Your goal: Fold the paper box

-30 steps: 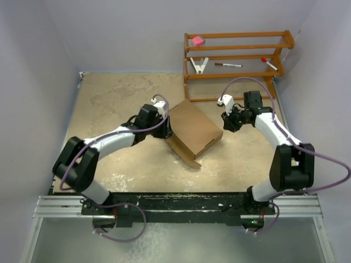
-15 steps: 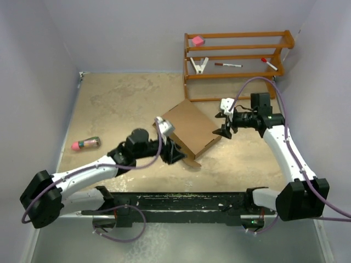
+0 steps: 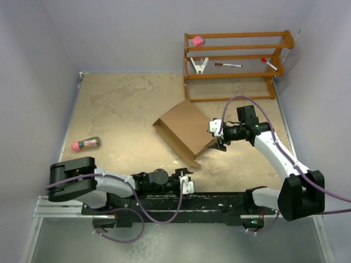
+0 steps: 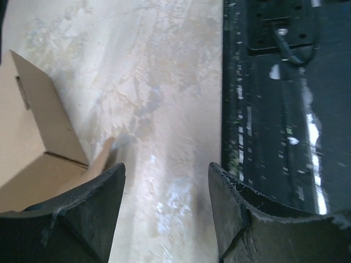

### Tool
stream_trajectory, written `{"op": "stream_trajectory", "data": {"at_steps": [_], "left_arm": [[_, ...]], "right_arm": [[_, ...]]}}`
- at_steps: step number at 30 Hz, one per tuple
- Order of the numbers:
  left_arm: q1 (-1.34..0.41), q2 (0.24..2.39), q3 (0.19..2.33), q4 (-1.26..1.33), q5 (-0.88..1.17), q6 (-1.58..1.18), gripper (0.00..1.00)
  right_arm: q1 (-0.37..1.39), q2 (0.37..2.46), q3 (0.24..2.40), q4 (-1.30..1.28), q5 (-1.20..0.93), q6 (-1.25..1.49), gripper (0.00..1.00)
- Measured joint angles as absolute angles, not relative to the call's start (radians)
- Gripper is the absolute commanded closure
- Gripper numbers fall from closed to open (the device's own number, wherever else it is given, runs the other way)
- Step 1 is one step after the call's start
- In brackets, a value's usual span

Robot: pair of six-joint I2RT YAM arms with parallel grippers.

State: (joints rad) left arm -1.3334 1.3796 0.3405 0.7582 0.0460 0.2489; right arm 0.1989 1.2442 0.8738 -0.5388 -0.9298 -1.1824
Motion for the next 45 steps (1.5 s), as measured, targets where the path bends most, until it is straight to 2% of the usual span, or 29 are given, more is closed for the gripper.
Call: {"op": "stream_trajectory", "data": {"at_steps": [7,11,17,32,41,45], "left_arm": [[-1.341,1.509,0.435,0.802,-0.084,0.376,0.37],[-1.31,1.536,0.492,0.785,-0.081,0.39,0.4],[-1.224,1.573,0.498,0.776,-0.041,0.408,0.52],[-1.2,1.679,0.545,0.769,-0.012,0.435,0.49],[-1.192,1.707,0.556,0.768,-0.027,0.438,0.54],[-1.185,1.712,0.556,0.768,-0.031,0.438,0.6]], "right_arm": [[0.224,1.243,0.852,-0.47,-0.886,-1.18,0.29],[0.224,1.243,0.852,-0.444,-0.87,-1.169,0.3],[0.229,1.243,0.852,-0.421,-0.848,-1.15,0.31],[0.229,1.257,0.852,-0.411,-0.828,-1.132,0.32],[0.229,1.258,0.852,-0.41,-0.828,-1.126,0.33],[0.229,1.261,0.852,-0.41,-0.828,-1.124,0.34]]}}
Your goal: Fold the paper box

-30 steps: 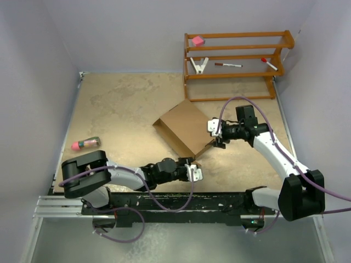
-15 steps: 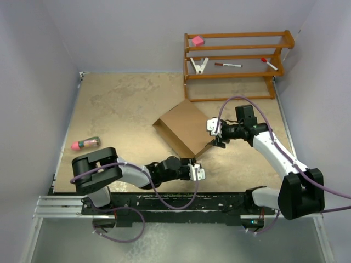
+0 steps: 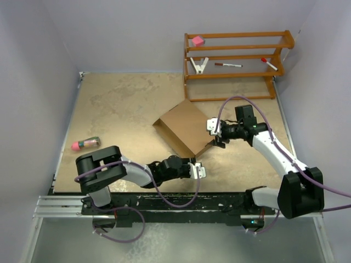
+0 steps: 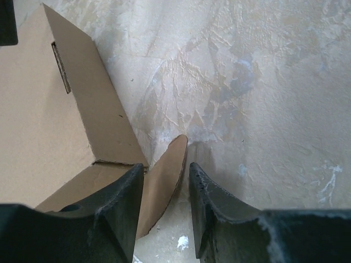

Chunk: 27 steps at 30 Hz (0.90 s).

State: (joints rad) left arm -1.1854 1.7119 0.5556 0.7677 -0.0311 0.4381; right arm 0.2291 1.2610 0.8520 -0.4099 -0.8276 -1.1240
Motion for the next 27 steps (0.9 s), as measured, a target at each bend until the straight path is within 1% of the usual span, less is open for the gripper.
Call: {"op": "stream_trajectory", "data": {"at_steps": [3,9,13,15,20,24,27], "left_arm": [[-1.184,1.727,0.559,0.767,-0.034,0.438,0.63],[-1.178,1.739,0.561,0.767,-0.032,0.436,0.74],[-1.177,1.739,0.562,0.768,-0.028,0.428,0.79],[-1.175,1.739,0.562,0.769,-0.027,0.426,0.83],[-1.164,1.739,0.562,0.778,-0.019,0.414,0.93],[-1.156,1.739,0.562,0.794,-0.014,0.404,0.96],[-1.151,1.739,0.562,0.799,-0.012,0.402,0.96]], "right_arm": [[0.229,1.27,0.852,-0.41,-0.827,-1.122,0.34],[0.229,1.277,0.852,-0.409,-0.823,-1.101,0.34],[0.229,1.283,0.852,-0.404,-0.821,-1.052,0.33],[0.228,1.29,0.852,-0.398,-0.82,-1.018,0.32],[0.176,1.312,0.859,-0.35,-0.824,-0.862,0.3],[0.079,1.359,0.901,-0.313,-0.834,-0.683,0.22],[0.012,1.419,0.94,-0.273,-0.855,-0.519,0.2]]}}
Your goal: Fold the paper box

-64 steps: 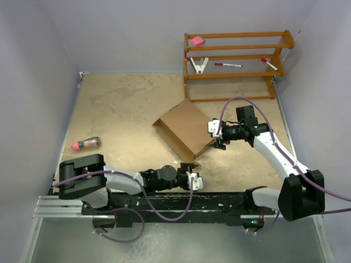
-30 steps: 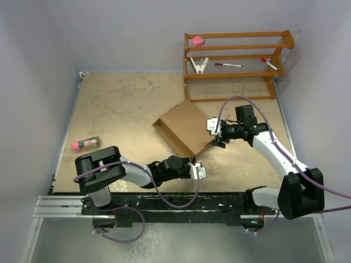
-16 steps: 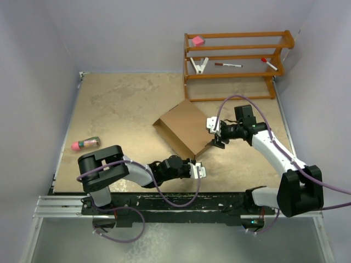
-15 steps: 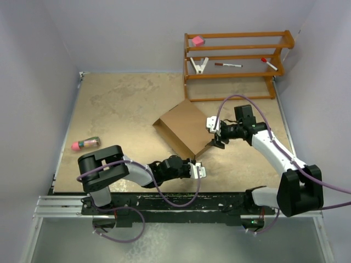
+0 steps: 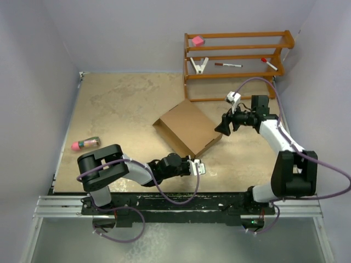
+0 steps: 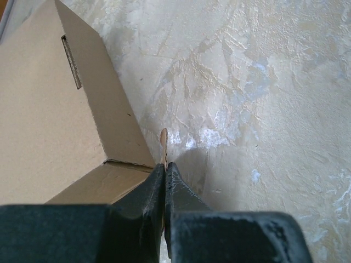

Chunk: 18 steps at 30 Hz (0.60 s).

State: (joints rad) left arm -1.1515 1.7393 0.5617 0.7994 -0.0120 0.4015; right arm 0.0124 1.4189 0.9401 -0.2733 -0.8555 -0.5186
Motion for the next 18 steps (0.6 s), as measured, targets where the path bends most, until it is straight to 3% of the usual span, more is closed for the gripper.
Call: {"op": "stream_trajectory", "data": {"at_steps": [14,18], "left_arm": [[-1.138,1.739,0.537,0.849,-0.004,0.355,0.96],[-1.133,1.739,0.526,0.866,-0.003,0.347,0.96]], "right_arm": [[-0.036,1.615,0.95,-0.087,-0.854,-0.033,0.29],[-0.04,1.691,0.95,-0.084,-0.849,-0.005,0.37]]}}
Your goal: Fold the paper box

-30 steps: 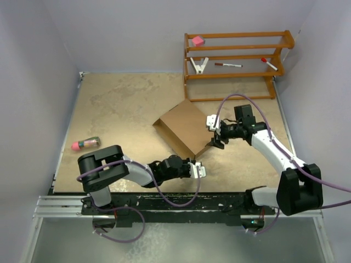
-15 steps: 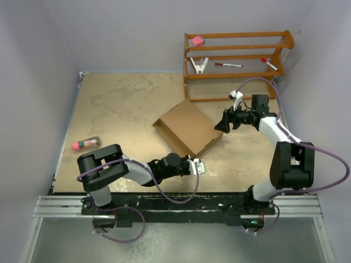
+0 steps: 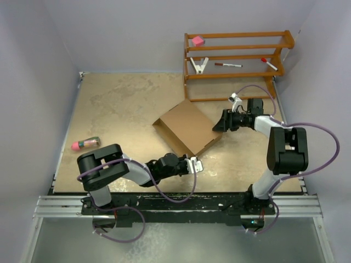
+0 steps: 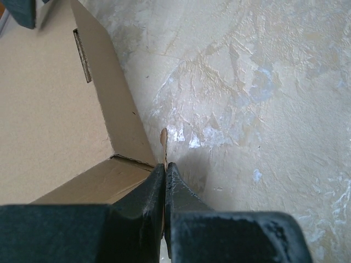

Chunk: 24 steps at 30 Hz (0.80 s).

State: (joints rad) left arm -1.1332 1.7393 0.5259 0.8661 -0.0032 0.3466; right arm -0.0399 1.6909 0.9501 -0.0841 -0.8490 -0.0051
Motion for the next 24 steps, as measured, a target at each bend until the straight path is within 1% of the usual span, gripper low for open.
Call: {"op": "stream_trajectory", "data": {"at_steps": [4,7,24], "left_arm": [[-1.126,1.739,0.523,0.878,-0.001,0.323,0.96],[-1.121,1.739,0.516,0.888,0.004,0.308,0.96],[-1.093,1.739,0.471,0.975,-0.002,0.187,0.96]], "right_arm": [[-0.04,1.733,0.95,-0.089,-0.846,0.01,0.46],[-0.042,1.742,0.953,-0.09,-0.847,0.021,0.5],[-0.054,1.78,0.974,-0.106,-0.872,0.05,0.52]]}}
